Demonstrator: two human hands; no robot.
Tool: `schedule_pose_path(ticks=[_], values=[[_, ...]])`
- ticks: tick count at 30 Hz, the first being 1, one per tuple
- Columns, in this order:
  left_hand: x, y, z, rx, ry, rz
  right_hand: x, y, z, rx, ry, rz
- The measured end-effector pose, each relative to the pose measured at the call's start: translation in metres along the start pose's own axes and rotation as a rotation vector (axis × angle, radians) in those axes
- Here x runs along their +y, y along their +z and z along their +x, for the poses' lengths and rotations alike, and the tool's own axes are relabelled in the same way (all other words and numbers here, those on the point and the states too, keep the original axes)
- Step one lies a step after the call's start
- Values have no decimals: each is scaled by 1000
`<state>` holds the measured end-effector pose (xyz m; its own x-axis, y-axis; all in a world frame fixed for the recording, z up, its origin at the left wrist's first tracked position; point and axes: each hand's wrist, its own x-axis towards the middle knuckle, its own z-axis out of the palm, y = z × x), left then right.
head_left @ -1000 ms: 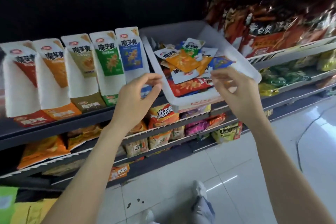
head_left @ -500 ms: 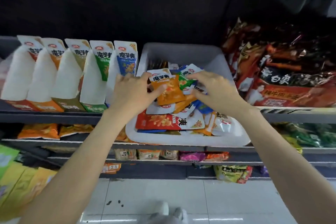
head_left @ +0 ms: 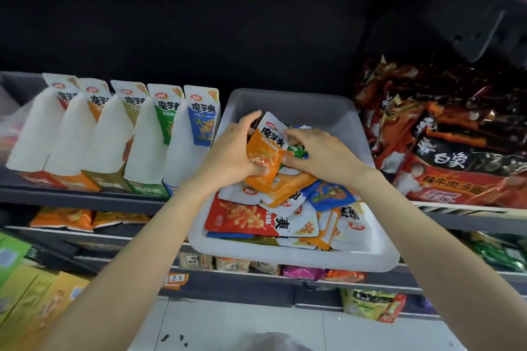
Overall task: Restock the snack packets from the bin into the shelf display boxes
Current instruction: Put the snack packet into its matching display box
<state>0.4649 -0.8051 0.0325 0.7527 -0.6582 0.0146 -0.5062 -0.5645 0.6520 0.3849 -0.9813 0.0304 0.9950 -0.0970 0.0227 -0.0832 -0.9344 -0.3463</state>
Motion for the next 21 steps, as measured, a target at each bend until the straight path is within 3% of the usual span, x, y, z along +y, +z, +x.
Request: schedule_pose_path(ticks=[4, 8, 11, 14, 21], values=[[6, -4, -2, 16, -137, -396, 2, -2, 3, 35, 35, 161], [14, -18, -26, 120, 13, -713, -12, -20, -2, 232, 90, 565], [16, -34, -51, 167, 98, -609, -31, -39, -5, 229, 2, 770], [7, -49, -71, 248, 104, -402, -58, -49, -5, 125, -157, 764], [-46, -81, -110, 392, 144, -268, -126, -33, 9, 32, -290, 706]])
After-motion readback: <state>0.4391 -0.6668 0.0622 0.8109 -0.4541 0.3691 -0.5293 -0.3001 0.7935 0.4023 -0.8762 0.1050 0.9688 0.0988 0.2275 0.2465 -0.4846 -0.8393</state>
